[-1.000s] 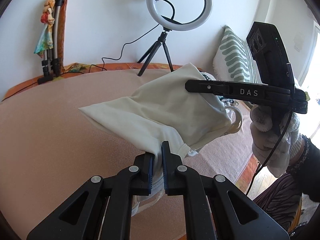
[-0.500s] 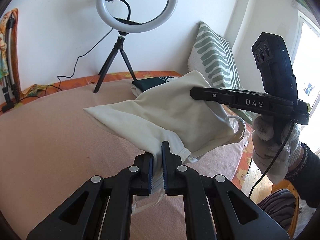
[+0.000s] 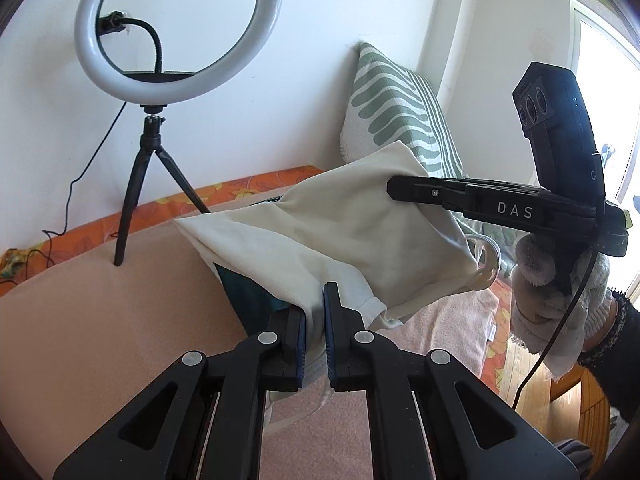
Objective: Fold small clothes
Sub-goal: 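Carry the folded camisole with the right gripper to the clothes stack, then lower the camisole onto the green clothes stack and open the right gripper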
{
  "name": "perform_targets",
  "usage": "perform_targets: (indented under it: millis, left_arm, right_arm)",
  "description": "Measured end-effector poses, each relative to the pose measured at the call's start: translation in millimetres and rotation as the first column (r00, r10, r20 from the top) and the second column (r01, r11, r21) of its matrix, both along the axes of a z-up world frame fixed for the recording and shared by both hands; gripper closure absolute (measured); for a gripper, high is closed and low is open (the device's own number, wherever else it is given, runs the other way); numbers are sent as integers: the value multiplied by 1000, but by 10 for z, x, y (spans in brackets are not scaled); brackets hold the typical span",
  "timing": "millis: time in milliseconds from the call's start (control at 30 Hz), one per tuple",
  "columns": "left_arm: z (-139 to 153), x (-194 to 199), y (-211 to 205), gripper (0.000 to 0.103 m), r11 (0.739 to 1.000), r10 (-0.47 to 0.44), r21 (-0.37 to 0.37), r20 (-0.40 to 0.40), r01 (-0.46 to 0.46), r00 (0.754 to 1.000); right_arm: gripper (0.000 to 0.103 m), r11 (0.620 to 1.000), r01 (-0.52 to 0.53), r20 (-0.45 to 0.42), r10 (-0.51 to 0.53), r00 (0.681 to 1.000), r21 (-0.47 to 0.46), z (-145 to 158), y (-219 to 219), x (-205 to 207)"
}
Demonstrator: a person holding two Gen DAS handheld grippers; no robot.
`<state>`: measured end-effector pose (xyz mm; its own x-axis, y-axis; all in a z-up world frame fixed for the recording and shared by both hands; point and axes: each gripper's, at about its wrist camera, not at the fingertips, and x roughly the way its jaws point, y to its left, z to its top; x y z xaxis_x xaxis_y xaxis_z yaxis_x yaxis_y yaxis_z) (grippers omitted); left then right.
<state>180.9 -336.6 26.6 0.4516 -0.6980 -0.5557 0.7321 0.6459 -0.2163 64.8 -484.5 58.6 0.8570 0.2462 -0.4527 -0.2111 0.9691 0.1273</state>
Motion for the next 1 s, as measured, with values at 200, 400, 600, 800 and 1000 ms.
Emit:
perform_targets:
  millis: [200, 400, 600, 800, 1000]
  left_arm:
    - [-20, 201, -323, 97, 1000, -12, 6, 27, 12, 1000]
    - [-42, 347, -571, 97, 999, -18, 28, 53, 17, 998]
    - [-107, 441, -714, 97, 998, -13, 55, 63, 10, 998]
    - [-240, 476, -766, 97, 996, -20, 87, 42, 16, 999]
    - [-311, 475, -718, 96, 994, -29, 104, 9, 28, 1000]
  right_arm:
    - [93, 999, 45, 21, -44, 999, -24, 72, -260, 283]
    - [93, 997, 73, 30, -73, 997, -24, 86, -462, 558]
    - [93, 996, 85, 22, -85, 996, -16, 7, -606, 797]
    - [93, 996, 89, -17, -89, 996, -22, -140, -726, 1025]
    - [93, 990, 125, -57, -129, 990, -65, -271, -852, 1198]
